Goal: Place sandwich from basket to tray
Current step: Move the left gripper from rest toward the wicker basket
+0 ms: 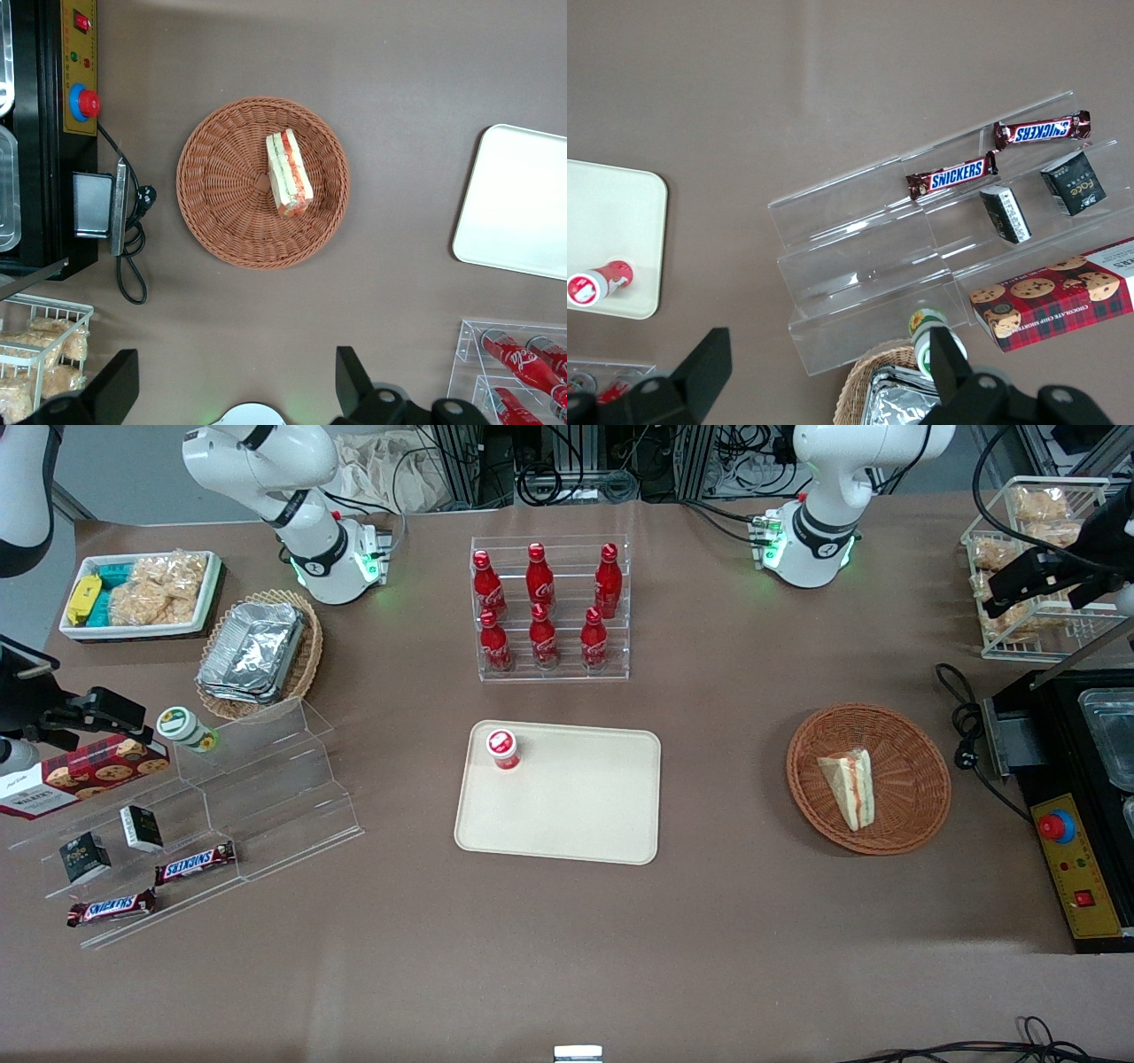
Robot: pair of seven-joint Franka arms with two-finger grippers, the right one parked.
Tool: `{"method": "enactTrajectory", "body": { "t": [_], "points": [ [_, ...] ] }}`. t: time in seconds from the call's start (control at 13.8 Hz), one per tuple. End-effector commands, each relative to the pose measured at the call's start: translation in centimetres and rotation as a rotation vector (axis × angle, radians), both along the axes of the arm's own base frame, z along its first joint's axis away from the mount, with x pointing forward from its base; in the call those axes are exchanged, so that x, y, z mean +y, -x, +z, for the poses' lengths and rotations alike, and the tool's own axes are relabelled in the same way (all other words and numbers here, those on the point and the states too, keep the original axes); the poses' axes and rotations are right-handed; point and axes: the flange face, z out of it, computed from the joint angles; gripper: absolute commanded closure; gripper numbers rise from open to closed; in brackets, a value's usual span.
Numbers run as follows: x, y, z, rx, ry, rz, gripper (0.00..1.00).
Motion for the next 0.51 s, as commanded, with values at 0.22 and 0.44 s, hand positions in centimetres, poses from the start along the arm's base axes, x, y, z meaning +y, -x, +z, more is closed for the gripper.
{"method": "enactTrajectory", "body": {
  "t": [0.22, 0.44],
  "points": [
    [0.2, 0.4, 0.5, 0.013, -0.002, 0.003, 0.0],
    [0.4, -0.2, -0.6, 0.033, -0.002, 0.01, 0.0]
  ]
}}
